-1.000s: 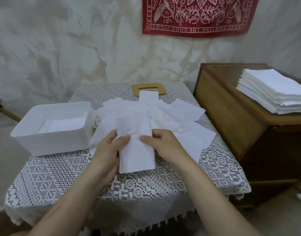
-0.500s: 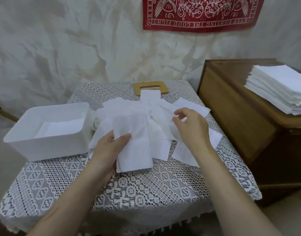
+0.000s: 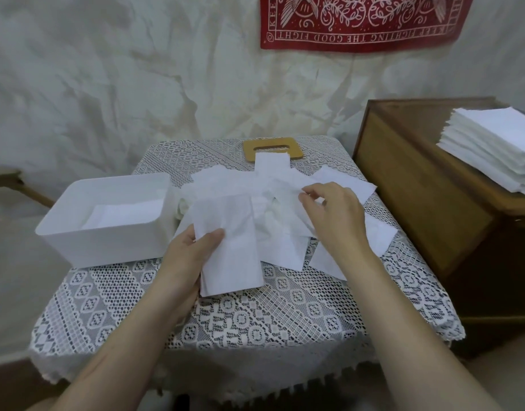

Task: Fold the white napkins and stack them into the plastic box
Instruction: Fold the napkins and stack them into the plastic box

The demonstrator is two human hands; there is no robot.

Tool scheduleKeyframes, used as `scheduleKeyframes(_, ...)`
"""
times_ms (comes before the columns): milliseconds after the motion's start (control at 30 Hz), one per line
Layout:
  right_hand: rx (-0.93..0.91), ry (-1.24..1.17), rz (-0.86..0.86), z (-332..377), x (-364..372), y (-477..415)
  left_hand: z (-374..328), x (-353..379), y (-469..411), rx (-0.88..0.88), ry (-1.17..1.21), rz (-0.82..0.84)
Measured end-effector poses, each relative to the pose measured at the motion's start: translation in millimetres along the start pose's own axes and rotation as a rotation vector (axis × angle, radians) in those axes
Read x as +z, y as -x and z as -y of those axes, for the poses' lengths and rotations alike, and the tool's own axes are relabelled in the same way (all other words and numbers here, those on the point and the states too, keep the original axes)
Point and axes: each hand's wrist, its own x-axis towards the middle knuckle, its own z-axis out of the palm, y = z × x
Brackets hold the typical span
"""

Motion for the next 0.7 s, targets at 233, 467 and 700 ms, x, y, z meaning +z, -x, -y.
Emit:
scheduleKeyframes(233, -0.08, -0.032, 0.409, 38, -15, 68, -6, -13, 6, 0.023, -0.024, -0.059)
scheduleKeyframes(467, -0.08, 0.162, 0.409, 22, -3, 68, -7, -20, 9, 0.035, -0.082, -0.056)
scheduleKeyframes(700, -0.166, 0.075, 0.308, 31, -4, 61, -9, -24, 7, 0.028, -0.076, -0.088)
